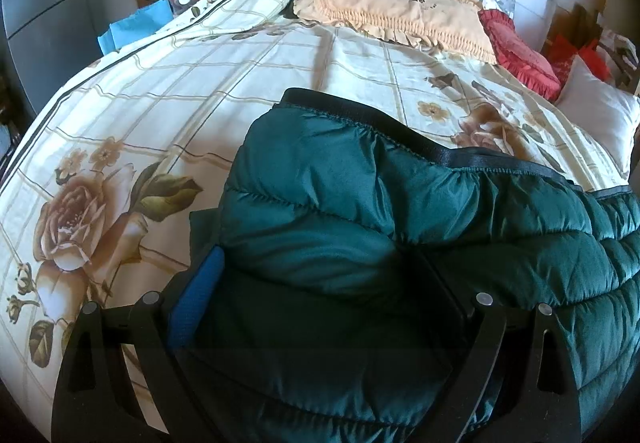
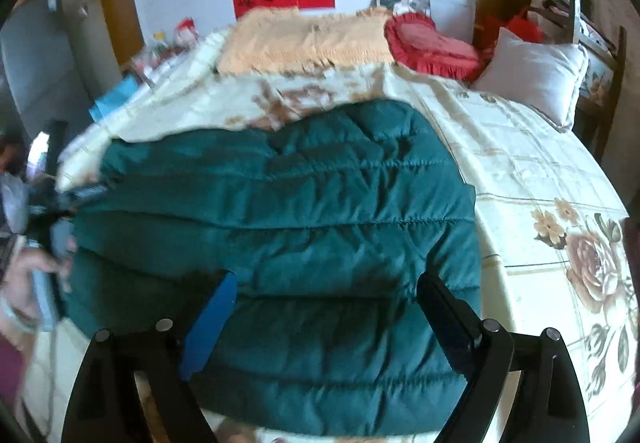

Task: Fold large clothes
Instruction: 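Press the folded jacket flat with both grippers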

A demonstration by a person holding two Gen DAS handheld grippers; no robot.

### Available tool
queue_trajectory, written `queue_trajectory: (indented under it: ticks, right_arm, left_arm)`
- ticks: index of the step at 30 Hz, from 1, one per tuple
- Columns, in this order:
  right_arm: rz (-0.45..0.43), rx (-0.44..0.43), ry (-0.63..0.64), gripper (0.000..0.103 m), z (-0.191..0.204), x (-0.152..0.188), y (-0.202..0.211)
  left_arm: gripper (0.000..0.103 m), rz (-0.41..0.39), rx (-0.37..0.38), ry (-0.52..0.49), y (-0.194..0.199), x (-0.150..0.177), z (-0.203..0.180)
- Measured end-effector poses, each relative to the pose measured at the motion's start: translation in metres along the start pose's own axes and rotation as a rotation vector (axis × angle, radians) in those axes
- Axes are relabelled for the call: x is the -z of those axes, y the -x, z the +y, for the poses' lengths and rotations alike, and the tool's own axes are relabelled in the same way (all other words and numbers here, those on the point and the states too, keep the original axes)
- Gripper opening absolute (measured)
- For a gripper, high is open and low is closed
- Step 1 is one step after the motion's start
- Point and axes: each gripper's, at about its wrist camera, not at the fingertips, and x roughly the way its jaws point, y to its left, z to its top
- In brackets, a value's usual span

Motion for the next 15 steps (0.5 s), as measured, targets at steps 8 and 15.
queue_trajectory:
  ticks: [8, 15]
  right_arm:
    - [0.094, 0.014, 0.083, 0.091, 0.022, 0.014, -0.031]
    - [0.106, 0.042, 0.117, 0.098, 0.024, 0.018, -0.044]
  left_arm:
    - [0.095, -0.005, 0.001, 0.000, 0.000, 0.000, 0.001]
    - [0.096, -0.017, 0.010, 0.008, 0.001, 0.001, 0.003]
